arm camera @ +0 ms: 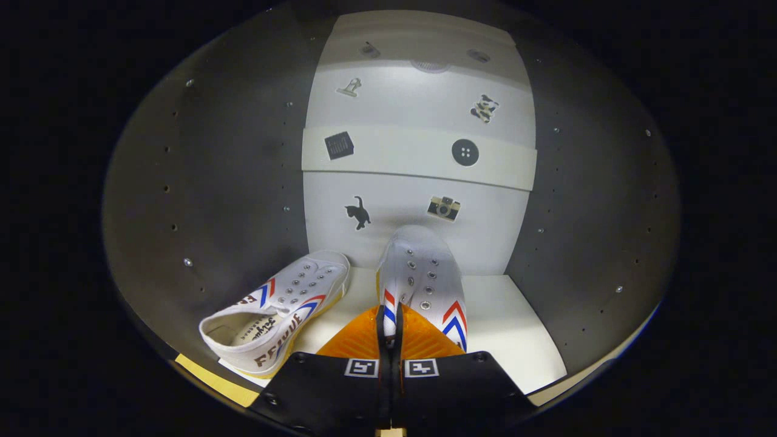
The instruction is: Open the shoe cabinet door, grab the shoes and put them into the shoe cabinet, then close the shoe cabinet door.
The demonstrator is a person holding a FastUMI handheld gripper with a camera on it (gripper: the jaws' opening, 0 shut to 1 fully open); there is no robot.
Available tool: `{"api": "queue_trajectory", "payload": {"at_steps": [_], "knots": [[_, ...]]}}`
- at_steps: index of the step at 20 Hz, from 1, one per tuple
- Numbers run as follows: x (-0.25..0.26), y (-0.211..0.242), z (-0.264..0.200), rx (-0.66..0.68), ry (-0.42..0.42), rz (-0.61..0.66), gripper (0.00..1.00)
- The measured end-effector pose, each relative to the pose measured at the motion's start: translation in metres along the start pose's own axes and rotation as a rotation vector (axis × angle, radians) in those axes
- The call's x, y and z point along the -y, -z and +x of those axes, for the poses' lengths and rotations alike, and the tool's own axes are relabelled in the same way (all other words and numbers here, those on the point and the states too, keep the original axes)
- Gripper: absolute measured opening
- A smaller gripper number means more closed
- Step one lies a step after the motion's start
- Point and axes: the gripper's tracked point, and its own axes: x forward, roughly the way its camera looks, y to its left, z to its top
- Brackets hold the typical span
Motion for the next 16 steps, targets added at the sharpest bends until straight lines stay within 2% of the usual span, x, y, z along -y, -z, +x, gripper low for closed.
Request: {"api": "queue_trajectory", "payload": {"at_steps": [3,6,10,16], "knots": [[0.001,-0.003,0.004,0.012,0.017,-0.007,0.05],[-0.001,-0.018,-0.012,0.062,0.026,-0.012,0.33],[-0.006,-0.022,-0.055,0.095,0.024,-0.013,0.98],[-0.004,-0.031,-0.156,0.220,0.054,0.016,0.97]]}}
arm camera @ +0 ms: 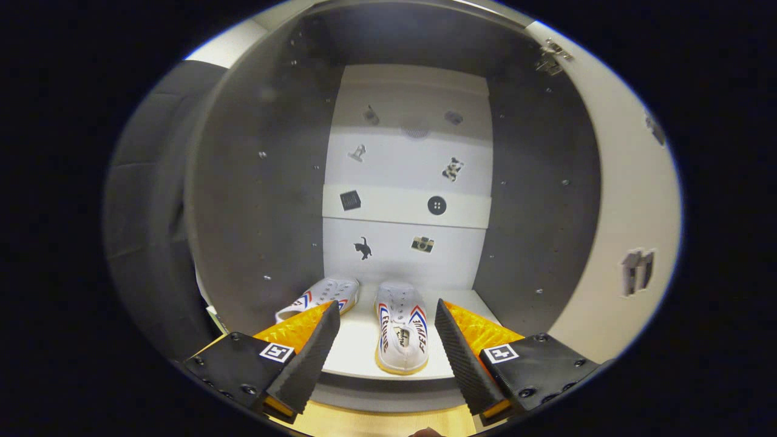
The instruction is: Open the shoe cabinet door, grab the shoes and put them into the shoe cabinet, then close the shoe cabinet door.
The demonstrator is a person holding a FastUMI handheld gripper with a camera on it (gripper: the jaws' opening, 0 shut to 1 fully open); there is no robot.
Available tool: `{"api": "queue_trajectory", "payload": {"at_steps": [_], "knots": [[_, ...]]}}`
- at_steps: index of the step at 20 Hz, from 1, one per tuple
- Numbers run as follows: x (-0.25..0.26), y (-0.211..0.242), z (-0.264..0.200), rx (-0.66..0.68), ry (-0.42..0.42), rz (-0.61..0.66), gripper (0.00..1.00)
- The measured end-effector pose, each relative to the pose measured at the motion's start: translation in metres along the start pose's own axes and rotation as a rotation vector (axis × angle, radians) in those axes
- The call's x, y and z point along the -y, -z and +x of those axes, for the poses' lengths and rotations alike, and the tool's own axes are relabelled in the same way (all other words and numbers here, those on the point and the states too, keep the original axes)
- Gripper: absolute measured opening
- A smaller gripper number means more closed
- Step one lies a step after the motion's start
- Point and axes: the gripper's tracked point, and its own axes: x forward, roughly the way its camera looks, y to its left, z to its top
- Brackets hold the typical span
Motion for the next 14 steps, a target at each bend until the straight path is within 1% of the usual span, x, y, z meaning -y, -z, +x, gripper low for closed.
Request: {"api": "queue_trajectory", "payload": {"at_steps": [5,10,14], "knots": [[0.002,-0.005,-0.076,0.036,-0.003,0.019,0.98],[0.008,-0.001,-0.140,0.054,0.006,0.009,0.98],[0.011,0.005,-0.184,0.055,-0.001,0.027,0.98]]}}
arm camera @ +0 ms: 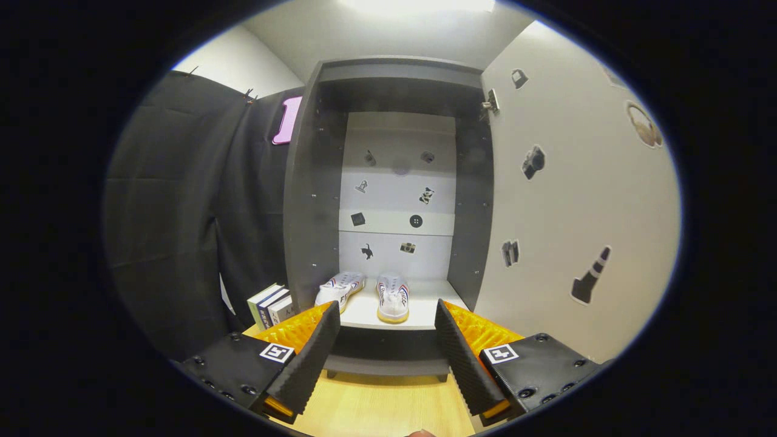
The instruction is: Open the shoe cabinet door, grab the shoes and put them into the shoe cabinet, then close the shoe cabinet door.
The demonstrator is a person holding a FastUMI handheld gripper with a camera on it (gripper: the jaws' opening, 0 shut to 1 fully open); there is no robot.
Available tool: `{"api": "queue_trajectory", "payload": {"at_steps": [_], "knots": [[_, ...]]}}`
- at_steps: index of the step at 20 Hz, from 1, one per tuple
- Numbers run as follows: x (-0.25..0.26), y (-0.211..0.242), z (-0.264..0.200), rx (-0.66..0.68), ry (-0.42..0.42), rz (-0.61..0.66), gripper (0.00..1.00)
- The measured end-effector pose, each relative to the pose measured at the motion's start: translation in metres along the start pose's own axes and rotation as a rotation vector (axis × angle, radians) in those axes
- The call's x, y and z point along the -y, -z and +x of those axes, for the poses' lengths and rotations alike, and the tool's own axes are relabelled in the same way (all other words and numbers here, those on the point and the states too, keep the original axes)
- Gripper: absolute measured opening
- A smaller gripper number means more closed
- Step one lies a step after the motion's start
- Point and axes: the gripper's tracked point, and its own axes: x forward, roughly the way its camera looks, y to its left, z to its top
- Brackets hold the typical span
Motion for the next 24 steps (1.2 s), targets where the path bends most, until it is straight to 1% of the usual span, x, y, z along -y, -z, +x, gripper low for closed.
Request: {"api": "queue_trajectory", "payload": {"at_steps": [8,11,18,24], "knots": [[0.013,0.010,-0.086,0.003,0.001,0.003,0.97],[0.025,0.011,-0.113,0.007,0.014,0.009,0.97],[0.068,0.007,-0.168,0.028,0.089,0.028,0.97],[0.122,0.011,-0.207,0.025,0.186,0.035,0.97]]}}
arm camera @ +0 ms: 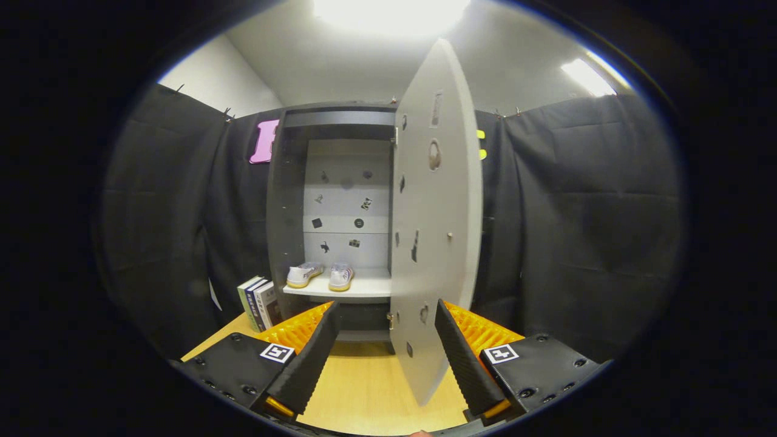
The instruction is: Open the shoe cabinet door, grab the shoes and put them into the shoe cabinet, then close the shoe cabinet door.
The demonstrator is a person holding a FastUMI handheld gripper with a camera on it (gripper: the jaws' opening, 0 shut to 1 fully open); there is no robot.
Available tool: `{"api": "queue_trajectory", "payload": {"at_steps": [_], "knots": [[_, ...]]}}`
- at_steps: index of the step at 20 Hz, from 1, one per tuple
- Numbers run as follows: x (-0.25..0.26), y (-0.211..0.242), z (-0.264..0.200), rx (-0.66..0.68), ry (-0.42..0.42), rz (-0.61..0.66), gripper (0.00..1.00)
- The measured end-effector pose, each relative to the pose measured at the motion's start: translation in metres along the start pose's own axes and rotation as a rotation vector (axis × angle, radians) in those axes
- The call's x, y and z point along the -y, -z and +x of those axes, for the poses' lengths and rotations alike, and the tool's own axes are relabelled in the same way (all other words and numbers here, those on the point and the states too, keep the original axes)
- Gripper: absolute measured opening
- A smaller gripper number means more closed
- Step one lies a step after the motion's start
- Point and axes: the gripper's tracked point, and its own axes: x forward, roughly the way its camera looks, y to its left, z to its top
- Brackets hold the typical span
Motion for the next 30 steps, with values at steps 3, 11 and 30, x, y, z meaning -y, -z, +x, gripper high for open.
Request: {"api": "queue_trajectory", "payload": {"at_steps": [3,11,30], "knots": [[0.036,-0.002,-0.007,0.007,0.076,-0.005,0.97],[0.125,-0.001,0.006,-0.008,0.275,0.025,0.97],[0.149,-0.005,0.072,-0.032,0.394,0.042,0.96]]}}
